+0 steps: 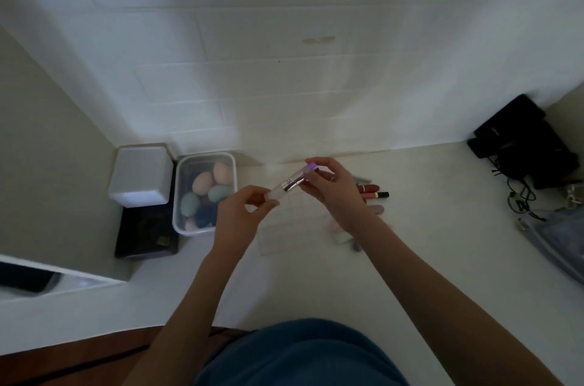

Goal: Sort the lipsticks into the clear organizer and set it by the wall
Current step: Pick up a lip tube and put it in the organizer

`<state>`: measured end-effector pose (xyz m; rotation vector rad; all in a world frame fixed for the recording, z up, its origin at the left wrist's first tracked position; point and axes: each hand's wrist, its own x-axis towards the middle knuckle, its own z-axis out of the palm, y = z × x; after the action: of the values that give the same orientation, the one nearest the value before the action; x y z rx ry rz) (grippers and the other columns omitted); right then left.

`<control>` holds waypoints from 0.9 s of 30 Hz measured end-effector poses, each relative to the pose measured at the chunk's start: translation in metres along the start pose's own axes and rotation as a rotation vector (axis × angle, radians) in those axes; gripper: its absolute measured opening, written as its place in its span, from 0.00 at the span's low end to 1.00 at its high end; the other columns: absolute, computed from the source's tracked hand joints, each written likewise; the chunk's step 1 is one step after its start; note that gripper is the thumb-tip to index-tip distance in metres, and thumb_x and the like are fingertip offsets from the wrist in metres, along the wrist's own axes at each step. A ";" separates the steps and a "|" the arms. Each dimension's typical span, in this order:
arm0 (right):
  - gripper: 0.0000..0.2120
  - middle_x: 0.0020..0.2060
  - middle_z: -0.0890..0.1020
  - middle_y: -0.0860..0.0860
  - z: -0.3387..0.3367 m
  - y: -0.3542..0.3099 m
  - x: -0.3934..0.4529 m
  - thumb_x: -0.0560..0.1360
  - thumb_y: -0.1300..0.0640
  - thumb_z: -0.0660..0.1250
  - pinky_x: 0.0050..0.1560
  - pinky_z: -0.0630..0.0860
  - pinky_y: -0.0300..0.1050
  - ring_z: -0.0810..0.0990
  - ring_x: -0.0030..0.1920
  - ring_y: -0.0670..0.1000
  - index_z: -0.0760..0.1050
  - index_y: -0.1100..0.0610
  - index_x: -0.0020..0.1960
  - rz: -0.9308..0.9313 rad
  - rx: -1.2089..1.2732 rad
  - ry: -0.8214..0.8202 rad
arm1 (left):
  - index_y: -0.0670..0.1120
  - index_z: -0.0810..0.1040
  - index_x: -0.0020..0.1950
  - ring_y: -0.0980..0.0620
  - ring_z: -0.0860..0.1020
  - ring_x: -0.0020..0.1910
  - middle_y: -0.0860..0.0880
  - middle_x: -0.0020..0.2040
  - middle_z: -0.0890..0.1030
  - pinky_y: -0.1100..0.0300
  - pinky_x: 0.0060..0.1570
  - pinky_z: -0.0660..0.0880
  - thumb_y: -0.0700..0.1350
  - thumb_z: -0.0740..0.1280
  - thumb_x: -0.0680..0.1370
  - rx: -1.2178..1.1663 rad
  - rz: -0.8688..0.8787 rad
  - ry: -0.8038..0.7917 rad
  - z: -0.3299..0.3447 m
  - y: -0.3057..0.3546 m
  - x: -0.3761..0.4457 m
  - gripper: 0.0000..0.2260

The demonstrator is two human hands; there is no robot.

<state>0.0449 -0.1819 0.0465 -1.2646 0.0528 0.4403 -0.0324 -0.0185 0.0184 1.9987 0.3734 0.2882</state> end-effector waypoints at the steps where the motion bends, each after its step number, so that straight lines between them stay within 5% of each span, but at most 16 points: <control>1: 0.07 0.44 0.81 0.60 0.003 0.002 -0.002 0.76 0.65 0.67 0.50 0.81 0.42 0.82 0.44 0.53 0.75 0.60 0.53 -0.009 -0.013 0.003 | 0.50 0.80 0.42 0.68 0.77 0.36 0.60 0.34 0.79 0.78 0.36 0.70 0.42 0.76 0.68 -0.005 -0.006 0.002 -0.001 -0.001 -0.003 0.07; 9: 0.10 0.49 0.84 0.55 0.026 0.010 -0.005 0.75 0.67 0.65 0.52 0.81 0.43 0.83 0.50 0.50 0.71 0.54 0.50 -0.143 -0.400 -0.049 | 0.50 0.76 0.47 0.54 0.77 0.36 0.51 0.44 0.79 0.57 0.34 0.78 0.40 0.71 0.73 0.126 -0.109 0.012 -0.016 -0.021 -0.022 0.07; 14: 0.11 0.46 0.84 0.50 0.037 0.015 -0.007 0.73 0.66 0.68 0.49 0.78 0.34 0.83 0.46 0.44 0.73 0.51 0.48 -0.240 -0.574 -0.059 | 0.45 0.78 0.54 0.52 0.79 0.36 0.48 0.50 0.78 0.68 0.32 0.72 0.39 0.68 0.75 0.255 -0.058 0.050 -0.015 -0.032 -0.028 0.08; 19: 0.10 0.43 0.81 0.43 0.043 0.023 -0.008 0.72 0.66 0.67 0.47 0.75 0.27 0.81 0.46 0.39 0.73 0.53 0.47 -0.282 -0.690 -0.167 | 0.45 0.78 0.55 0.51 0.79 0.33 0.46 0.52 0.78 0.61 0.32 0.78 0.39 0.67 0.75 0.275 -0.051 0.030 -0.010 -0.031 -0.029 0.09; 27: 0.08 0.48 0.83 0.53 0.040 0.036 -0.011 0.76 0.66 0.63 0.56 0.77 0.42 0.82 0.50 0.50 0.75 0.57 0.53 -0.328 -0.888 -0.259 | 0.45 0.76 0.57 0.49 0.79 0.38 0.46 0.53 0.79 0.50 0.40 0.81 0.41 0.67 0.75 0.258 -0.100 0.019 -0.002 -0.025 -0.027 0.10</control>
<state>0.0145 -0.1393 0.0297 -2.0264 -0.6233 0.3418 -0.0613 -0.0167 -0.0038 2.2218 0.5444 0.2042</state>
